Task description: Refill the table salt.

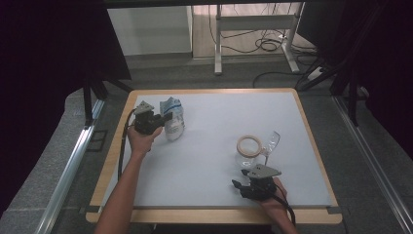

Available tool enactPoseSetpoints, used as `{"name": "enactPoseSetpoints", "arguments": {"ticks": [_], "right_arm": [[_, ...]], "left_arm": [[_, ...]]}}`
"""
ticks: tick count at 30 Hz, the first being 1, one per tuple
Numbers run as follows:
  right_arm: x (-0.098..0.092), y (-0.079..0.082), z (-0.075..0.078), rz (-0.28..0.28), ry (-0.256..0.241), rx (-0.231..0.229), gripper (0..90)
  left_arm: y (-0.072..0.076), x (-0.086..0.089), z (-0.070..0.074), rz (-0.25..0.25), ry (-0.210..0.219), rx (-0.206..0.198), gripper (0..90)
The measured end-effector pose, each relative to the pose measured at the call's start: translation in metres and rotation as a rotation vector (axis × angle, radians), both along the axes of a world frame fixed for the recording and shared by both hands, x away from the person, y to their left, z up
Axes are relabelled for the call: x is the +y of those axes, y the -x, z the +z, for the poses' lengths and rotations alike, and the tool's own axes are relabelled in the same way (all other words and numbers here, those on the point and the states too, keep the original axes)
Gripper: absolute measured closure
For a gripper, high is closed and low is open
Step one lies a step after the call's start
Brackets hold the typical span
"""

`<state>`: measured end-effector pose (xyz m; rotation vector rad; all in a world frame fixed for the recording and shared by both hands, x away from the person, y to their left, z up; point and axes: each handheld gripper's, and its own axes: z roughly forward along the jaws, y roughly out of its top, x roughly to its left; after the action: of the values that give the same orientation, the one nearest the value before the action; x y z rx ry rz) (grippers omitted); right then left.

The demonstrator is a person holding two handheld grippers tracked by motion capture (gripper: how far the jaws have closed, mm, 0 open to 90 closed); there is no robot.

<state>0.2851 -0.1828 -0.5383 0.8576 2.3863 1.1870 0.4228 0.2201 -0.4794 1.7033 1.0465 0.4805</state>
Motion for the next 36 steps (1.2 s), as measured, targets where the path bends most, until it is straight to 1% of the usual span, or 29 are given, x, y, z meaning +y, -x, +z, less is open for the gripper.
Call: {"name": "enactPoseSetpoints", "arguments": {"ticks": [4,9,11,12,15,16,20,23,26,29,30,34,36], "right_arm": [[0.001,0.0,0.0,0.0,0.003,-0.002,45.4],[0.001,0.001,0.0,-0.001,0.004,-0.005,45.4],[0.002,0.001,0.0,0.002,0.002,-0.004,45.3],[0.002,0.001,0.0,0.002,0.003,-0.004,45.3],[0.003,0.001,-0.001,0.005,0.006,-0.007,45.1],[0.003,0.001,0.0,0.006,0.005,-0.009,45.1],[0.003,0.001,0.0,0.005,0.001,-0.01,45.1],[0.003,0.001,0.001,0.005,0.0,-0.012,45.1],[0.004,0.001,0.001,0.005,-0.003,-0.013,45.0],[0.005,0.001,0.001,0.008,0.001,-0.014,45.0],[0.005,0.001,0.001,0.008,0.0,-0.014,45.0],[0.007,0.001,0.001,0.012,0.002,-0.017,45.0],[0.007,0.002,0.001,0.014,0.002,-0.019,44.8]], "left_arm": [[0.0,-0.001,0.0,-0.01,0.008,-0.007,83.3],[-0.001,-0.002,0.0,-0.011,0.009,-0.008,85.3],[-0.001,-0.002,0.0,-0.012,0.02,-0.007,85.7],[-0.002,-0.002,0.0,-0.015,0.029,-0.015,85.8],[-0.002,-0.004,0.0,-0.018,0.031,-0.028,87.0],[-0.002,-0.005,0.0,-0.026,0.042,-0.031,87.5],[-0.001,-0.006,0.002,-0.029,0.066,-0.034,88.8],[0.0,-0.005,0.004,-0.033,0.072,-0.034,89.3],[0.004,-0.006,0.007,-0.041,0.066,-0.039,89.5],[0.007,-0.006,0.01,-0.055,0.092,-0.036,89.9],[0.008,-0.007,0.011,-0.057,0.093,-0.037,90.0],[0.011,-0.009,0.013,-0.062,0.081,-0.037,89.9],[0.012,-0.009,0.014,-0.069,0.086,-0.035,89.9]]}}
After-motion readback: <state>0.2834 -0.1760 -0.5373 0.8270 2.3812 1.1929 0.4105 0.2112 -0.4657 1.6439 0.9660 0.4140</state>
